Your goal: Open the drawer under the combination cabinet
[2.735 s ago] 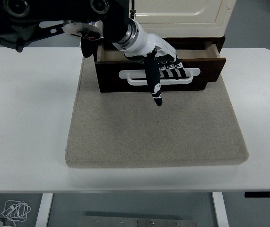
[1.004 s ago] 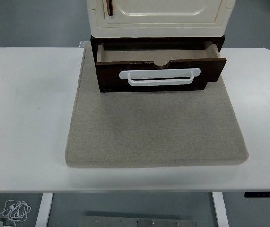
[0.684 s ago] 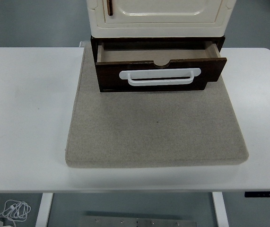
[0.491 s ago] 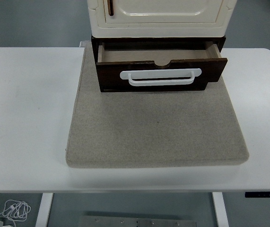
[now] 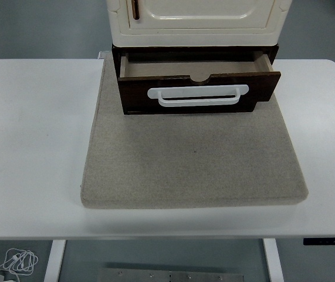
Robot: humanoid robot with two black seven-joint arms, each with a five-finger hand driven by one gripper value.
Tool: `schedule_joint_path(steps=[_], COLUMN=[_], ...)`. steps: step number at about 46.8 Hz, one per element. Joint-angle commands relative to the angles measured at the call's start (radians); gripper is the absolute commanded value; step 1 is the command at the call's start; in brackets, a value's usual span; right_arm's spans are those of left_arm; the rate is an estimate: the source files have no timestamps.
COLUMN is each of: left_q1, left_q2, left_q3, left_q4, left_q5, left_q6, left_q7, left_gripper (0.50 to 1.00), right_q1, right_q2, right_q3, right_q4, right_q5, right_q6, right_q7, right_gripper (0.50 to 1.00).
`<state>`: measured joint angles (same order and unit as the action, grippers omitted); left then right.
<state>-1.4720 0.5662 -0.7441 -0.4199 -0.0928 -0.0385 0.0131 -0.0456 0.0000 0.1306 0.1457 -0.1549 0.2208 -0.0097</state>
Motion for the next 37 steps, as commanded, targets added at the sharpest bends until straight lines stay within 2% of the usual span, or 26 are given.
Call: schedule_joint_path(steps=[1, 8, 14, 21, 27, 37], left_q1=[0.057, 0.156, 0.223, 0.288, 0.326, 0.394], left_q2=[-0.008, -0.029, -0.084, -0.178, -0.235, -0.296], left_q3=[0.000, -0.001, -0.001, -0.004, -0.004, -0.014], left_q4=[0.004, 0.004, 0.007, 0.075, 0.128, 0.131], left_q5=[-0.054, -0.125, -0.162, -0.174, -0.192, -0.225], left_q6=[0.005, -0.001, -0.007, -0.027, -0.083, -0.181], left_q7=[0.002, 0.004, 0.002, 0.001, -0.001, -0.022], left_gripper=[1.000, 1.000, 1.000, 1.000, 1.000, 1.000], right_q1=[0.000, -0.003, -0.003, -0.003, -0.003, -0.003], right_q2=[0.000, 0.000, 0.000, 0.000, 0.000, 0.000], right_q3=[0.001, 0.000, 0.000, 0.000, 0.000, 0.000], right_q4=[0.000, 0.000, 0.002, 0.000, 0.000, 0.000], right_q5=[0.000, 0.000, 0.000, 0.000, -0.002, -0.003], right_q6=[0.000, 0.000, 0.000, 0.000, 0.000, 0.008], right_q7=[0.000, 0.000, 0.000, 0.000, 0.000, 0.000], right_gripper=[0.926, 0.926, 0.926, 0.926, 0.926, 0.926])
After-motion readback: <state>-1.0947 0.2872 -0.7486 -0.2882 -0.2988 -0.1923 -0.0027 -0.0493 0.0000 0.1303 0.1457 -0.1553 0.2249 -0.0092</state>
